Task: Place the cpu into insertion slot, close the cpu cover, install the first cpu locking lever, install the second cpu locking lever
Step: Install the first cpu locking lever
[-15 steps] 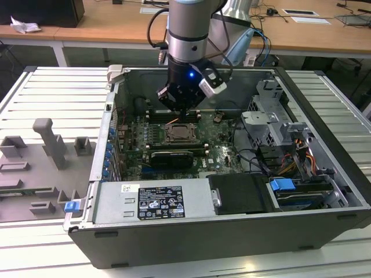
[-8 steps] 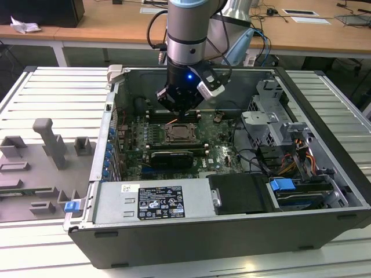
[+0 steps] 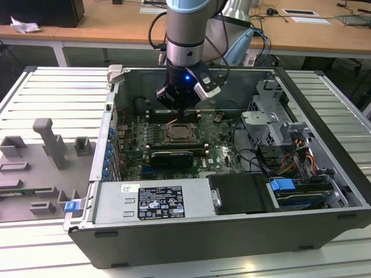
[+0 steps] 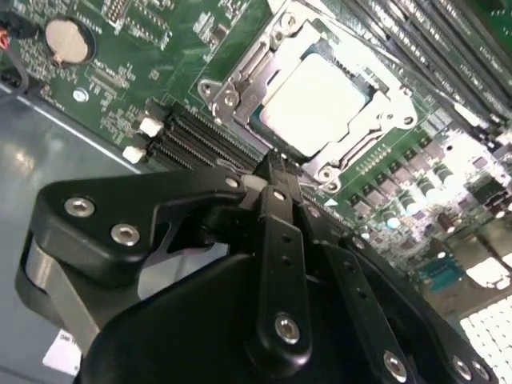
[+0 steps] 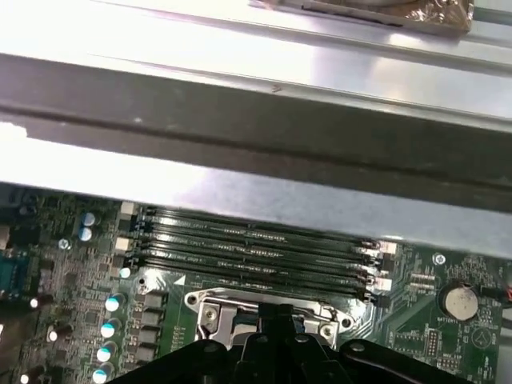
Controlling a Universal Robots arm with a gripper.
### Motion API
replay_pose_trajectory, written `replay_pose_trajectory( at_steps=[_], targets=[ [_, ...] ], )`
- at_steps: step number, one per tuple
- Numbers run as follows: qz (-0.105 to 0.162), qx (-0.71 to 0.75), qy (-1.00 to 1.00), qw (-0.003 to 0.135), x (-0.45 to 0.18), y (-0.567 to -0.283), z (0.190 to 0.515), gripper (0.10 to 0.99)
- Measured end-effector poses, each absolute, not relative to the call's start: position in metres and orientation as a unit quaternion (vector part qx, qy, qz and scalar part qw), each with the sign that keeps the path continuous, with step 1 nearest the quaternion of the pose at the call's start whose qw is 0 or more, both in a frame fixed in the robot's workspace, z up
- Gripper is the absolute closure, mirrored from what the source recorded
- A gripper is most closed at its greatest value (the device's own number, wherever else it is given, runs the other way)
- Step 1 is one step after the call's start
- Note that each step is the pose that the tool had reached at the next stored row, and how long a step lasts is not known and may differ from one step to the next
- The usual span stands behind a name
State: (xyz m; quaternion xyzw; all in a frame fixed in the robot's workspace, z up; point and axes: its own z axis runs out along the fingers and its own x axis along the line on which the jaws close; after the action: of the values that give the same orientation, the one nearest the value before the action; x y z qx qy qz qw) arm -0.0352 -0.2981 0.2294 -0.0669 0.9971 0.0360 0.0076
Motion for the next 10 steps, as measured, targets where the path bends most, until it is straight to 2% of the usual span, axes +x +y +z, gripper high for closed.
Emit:
replay_pose_trajectory(
  at_steps=[10],
  targets=[
    [0.036, -0.060, 0.998, 0.008, -0.035, -0.287, 0.229, 0.980]
  ],
)
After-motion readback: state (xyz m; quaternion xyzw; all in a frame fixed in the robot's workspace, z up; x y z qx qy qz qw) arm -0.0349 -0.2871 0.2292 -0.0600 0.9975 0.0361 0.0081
